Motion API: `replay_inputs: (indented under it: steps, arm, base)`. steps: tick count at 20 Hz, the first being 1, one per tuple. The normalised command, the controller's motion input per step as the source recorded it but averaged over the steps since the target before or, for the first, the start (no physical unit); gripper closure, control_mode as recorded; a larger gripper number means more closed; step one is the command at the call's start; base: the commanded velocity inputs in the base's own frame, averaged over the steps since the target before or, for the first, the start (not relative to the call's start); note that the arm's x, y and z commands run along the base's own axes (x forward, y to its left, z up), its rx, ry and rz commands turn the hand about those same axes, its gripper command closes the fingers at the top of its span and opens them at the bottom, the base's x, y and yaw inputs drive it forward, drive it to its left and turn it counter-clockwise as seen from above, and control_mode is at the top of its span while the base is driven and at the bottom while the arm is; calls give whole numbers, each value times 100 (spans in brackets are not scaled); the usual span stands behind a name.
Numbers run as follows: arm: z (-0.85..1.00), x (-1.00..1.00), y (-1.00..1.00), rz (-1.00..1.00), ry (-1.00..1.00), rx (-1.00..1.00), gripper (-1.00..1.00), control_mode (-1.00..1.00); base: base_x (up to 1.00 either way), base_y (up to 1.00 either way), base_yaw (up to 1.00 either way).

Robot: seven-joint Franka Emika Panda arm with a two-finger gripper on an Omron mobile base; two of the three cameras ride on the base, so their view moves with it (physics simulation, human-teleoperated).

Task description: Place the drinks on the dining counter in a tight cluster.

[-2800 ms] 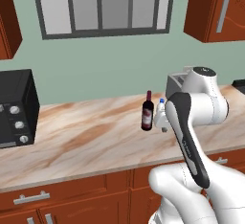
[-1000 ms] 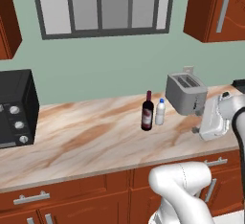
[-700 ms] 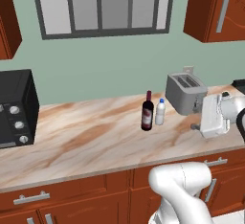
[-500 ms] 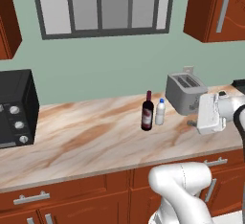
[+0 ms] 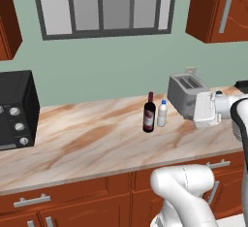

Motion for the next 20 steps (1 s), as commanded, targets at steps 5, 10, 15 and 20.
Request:
replay_inputs:
  steps: [5, 10, 15, 20]
  arm:
    - [0, 25, 14, 0, 1, 4, -100, -100]
    - [0, 29, 9, 2, 0, 0, -100, -100]
    - [1, 30, 0, 5, 0, 3, -100, -100]
    - [0, 27, 2, 8, 0, 7, -100, -100]
  base:
    - [0, 0, 0]
    - [0, 0, 0]
    - [0, 0, 0]
    - [0, 0, 0]
